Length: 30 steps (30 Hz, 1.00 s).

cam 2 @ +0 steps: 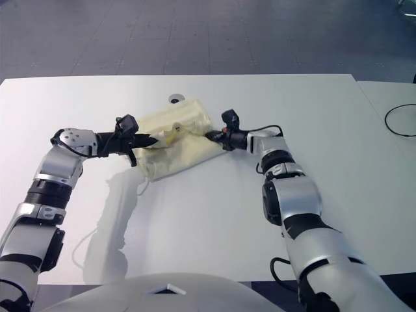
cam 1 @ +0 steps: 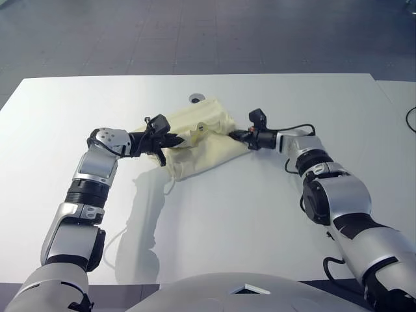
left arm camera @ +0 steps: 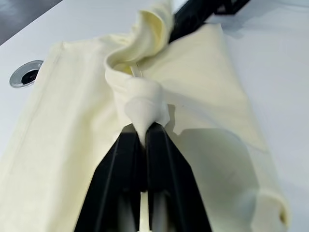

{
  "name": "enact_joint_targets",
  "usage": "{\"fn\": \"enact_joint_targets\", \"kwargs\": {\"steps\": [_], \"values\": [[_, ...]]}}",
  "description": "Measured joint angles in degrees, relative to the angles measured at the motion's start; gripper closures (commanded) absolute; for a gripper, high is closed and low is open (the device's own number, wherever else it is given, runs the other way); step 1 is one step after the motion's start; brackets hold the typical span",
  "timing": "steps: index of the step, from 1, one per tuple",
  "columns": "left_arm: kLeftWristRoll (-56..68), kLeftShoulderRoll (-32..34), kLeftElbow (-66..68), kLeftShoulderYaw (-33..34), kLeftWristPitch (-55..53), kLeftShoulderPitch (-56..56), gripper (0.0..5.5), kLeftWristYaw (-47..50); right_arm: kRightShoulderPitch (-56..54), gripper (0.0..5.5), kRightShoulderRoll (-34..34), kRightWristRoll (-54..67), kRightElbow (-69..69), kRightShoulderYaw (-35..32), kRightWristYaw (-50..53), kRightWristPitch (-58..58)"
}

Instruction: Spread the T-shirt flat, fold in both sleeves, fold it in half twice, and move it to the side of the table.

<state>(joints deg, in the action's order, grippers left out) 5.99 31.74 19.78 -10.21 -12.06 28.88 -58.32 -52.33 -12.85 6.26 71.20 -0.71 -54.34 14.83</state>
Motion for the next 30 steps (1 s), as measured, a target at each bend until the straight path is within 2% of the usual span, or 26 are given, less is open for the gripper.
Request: {"fn": "enact_joint_targets", "kwargs": {"steps": [6,13,18,22,24,30], "values": [[-4.97,1.39,-2.50,-4.67,5.62,-2.15,5.50,-1.23,5.68,5.49,-1.11,-0.40,-9.16,2.25,-2.96,1.58],[-3.81,1.91,-6.34,-7.85,9.24,-6.58,5.50,-8.78,21.42,5.49,-4.99,4.07,-41.01,6.61,-7.88,18.79],[4.06,5.49,-17.01,-5.53,5.16,-12.43,5.50,-14.75,35.54,5.49,-9.90,9.70,-68.49,9.55,-7.29,35.73],[11.44,14.07,-28.71,-2.95,0.97,-19.43,5.50,-22.76,45.89,5.49,-14.35,15.43,-87.18,9.67,-3.61,48.90],[13.15,16.74,-31.13,-1.71,-0.30,-20.87,5.50,-24.66,48.41,5.49,-14.91,17.38,-91.81,8.63,-1.41,53.03],[17.13,19.05,-34.10,2.04,-3.92,-22.91,5.50,-24.28,49.64,5.49,-14.42,22.86,-99.15,4.56,4.42,61.48]]}}
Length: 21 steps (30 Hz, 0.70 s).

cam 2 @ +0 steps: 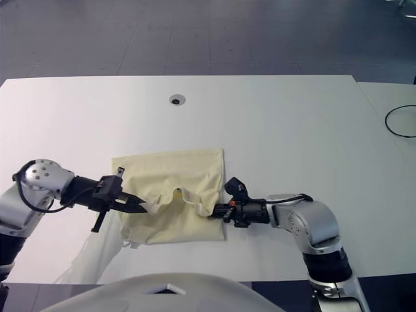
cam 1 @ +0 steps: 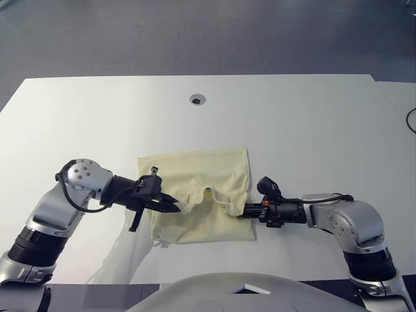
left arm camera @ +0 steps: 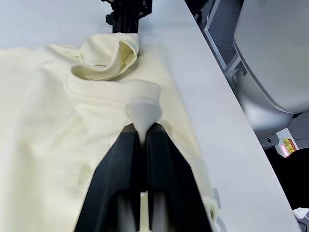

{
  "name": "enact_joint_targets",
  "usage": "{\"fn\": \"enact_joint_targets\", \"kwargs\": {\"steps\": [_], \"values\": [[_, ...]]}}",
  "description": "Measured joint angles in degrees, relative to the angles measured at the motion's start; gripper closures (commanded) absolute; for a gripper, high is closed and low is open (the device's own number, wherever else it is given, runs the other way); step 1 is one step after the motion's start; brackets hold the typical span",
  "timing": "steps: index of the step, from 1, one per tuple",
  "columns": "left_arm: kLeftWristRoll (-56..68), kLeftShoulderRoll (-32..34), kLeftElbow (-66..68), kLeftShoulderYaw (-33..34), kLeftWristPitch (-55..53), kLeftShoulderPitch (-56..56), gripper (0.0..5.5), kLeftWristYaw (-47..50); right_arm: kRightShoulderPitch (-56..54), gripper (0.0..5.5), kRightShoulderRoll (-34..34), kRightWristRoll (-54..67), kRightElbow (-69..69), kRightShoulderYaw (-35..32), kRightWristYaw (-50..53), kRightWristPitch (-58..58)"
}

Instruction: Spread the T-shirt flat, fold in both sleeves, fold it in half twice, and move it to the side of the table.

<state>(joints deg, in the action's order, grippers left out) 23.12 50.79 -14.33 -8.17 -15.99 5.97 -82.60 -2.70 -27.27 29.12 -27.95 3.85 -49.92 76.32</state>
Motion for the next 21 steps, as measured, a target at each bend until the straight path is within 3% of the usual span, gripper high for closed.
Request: {"fn": "enact_joint_targets", "kwargs": {"steps": [8,13,21], "values": [[5.57,2.14,-0.04,9.00,-7.13,2.00,5.50,3.68,-11.46,5.49,2.85,9.48,-3.70,-9.13,3.63,10.70],[5.10,2.30,3.93,9.42,-7.00,3.80,5.50,3.91,-15.73,5.49,2.09,9.10,3.75,-7.42,4.70,6.65],[-2.18,-1.43,21.06,4.96,-0.23,14.61,5.50,4.60,-25.04,5.49,-0.05,3.82,25.33,-1.44,2.81,-7.51]]}}
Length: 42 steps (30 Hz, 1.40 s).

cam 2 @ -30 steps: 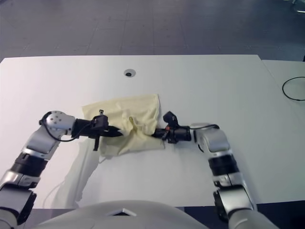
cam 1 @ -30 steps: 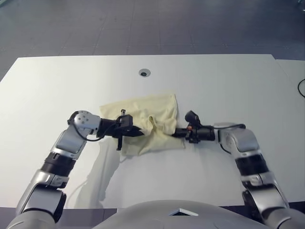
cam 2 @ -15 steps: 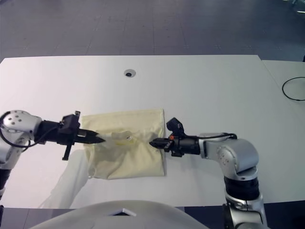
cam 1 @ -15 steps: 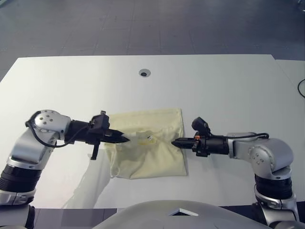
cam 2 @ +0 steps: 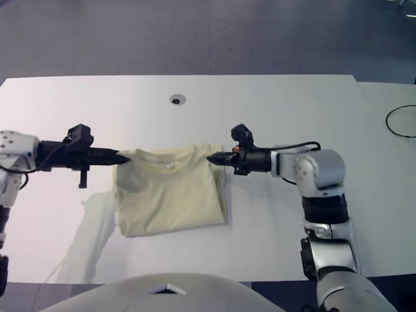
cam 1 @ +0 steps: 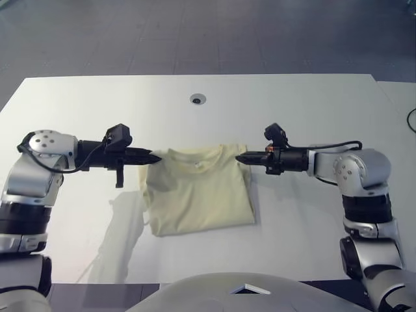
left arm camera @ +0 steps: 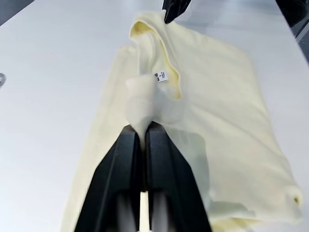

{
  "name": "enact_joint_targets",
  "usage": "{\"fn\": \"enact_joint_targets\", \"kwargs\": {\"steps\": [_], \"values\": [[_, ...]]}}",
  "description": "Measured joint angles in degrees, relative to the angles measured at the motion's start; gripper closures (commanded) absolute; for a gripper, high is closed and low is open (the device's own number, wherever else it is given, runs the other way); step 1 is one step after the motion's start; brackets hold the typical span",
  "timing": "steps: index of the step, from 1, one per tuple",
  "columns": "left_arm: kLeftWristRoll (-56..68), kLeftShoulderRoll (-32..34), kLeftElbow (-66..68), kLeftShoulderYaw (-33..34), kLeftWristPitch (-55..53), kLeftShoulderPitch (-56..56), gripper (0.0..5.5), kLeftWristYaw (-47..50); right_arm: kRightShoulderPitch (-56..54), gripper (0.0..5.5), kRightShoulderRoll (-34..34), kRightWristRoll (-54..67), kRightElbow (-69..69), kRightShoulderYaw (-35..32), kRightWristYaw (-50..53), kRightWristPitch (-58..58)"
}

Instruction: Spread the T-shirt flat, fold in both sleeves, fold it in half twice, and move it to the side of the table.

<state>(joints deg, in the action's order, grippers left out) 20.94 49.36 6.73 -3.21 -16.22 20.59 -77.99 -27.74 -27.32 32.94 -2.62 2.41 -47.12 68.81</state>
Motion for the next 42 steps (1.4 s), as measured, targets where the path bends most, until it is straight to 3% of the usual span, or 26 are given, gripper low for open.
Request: {"fn": "enact_joint_targets", "kwargs": {"steps": [9,17,24,32,38,42], "values": [[-2.75,-1.63,7.85,-1.11,3.65,4.29,5.50,-1.21,-4.61,5.49,2.03,-2.27,10.30,2.54,-0.81,-6.46],[0.67,-0.61,-0.07,2.41,-1.27,5.88,5.50,-1.22,-11.82,5.49,3.28,2.15,7.21,-2.82,1.62,-3.37],[-2.93,-1.06,7.08,2.11,1.13,12.07,5.50,1.77,-15.47,5.49,5.40,0.72,15.44,-2.85,2.72,-7.19],[-0.47,-1.09,4.59,3.64,-0.46,13.43,5.50,1.20,-20.02,5.49,5.26,2.12,16.08,-5.15,2.70,-7.08],[-4.01,-1.20,12.21,3.16,3.64,20.01,5.50,2.21,-23.34,5.49,5.84,1.67,20.86,-5.04,2.13,-9.66],[-10.39,-2.16,23.27,-0.72,10.29,24.15,5.50,2.90,-28.44,5.49,7.62,-2.35,35.58,-4.41,0.55,-17.77]]}}
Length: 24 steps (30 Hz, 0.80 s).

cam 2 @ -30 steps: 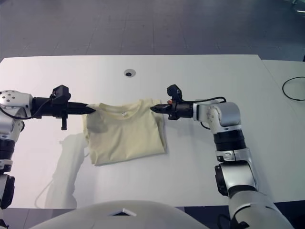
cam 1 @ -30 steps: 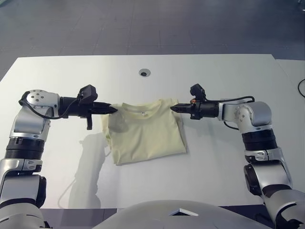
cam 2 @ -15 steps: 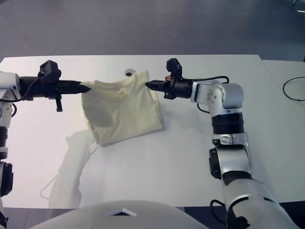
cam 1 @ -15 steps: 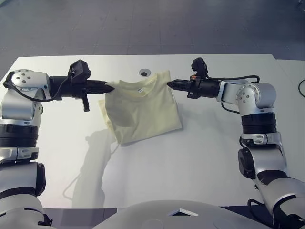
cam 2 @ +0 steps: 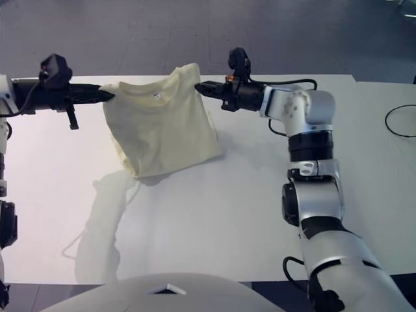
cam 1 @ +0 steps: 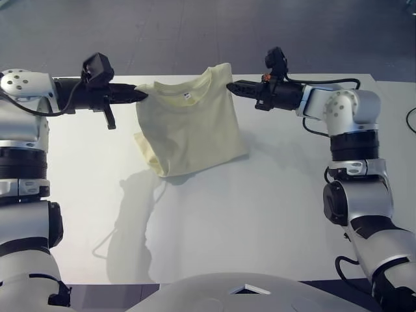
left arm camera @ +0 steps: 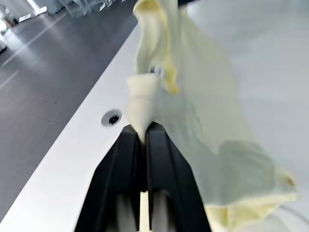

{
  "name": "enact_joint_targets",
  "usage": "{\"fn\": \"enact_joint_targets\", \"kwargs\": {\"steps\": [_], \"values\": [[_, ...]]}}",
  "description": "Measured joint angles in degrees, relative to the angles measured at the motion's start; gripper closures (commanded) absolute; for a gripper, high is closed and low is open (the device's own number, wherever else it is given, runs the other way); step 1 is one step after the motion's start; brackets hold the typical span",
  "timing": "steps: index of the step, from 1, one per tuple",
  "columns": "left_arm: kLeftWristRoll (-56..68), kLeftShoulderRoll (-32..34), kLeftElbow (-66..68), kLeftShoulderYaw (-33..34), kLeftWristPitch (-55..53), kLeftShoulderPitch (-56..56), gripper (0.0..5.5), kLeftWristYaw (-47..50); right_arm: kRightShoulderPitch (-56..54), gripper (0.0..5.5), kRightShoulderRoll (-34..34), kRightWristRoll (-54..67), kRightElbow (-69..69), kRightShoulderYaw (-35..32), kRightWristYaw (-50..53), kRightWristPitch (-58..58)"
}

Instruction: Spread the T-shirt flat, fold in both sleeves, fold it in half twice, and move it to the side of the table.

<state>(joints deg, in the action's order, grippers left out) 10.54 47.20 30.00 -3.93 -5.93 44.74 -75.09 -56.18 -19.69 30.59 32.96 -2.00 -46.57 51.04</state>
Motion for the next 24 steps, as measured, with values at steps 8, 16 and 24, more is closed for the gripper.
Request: {"fn": "enact_joint_targets", "kwargs": {"steps": [8,16,24], "values": [[-8.89,-8.42,17.37,-6.48,10.93,1.94,5.50,2.61,-4.75,5.49,7.15,-11.68,35.16,0.45,3.87,-23.87],[-12.73,-12.58,27.37,-6.76,15.69,6.57,5.50,8.74,-5.56,5.49,11.20,-15.88,41.12,-1.93,4.67,-31.01],[-15.27,-12.22,33.07,-6.67,17.48,9.57,5.50,10.68,-11.46,5.49,12.66,-15.92,42.19,-6.57,5.44,-31.82]]}}
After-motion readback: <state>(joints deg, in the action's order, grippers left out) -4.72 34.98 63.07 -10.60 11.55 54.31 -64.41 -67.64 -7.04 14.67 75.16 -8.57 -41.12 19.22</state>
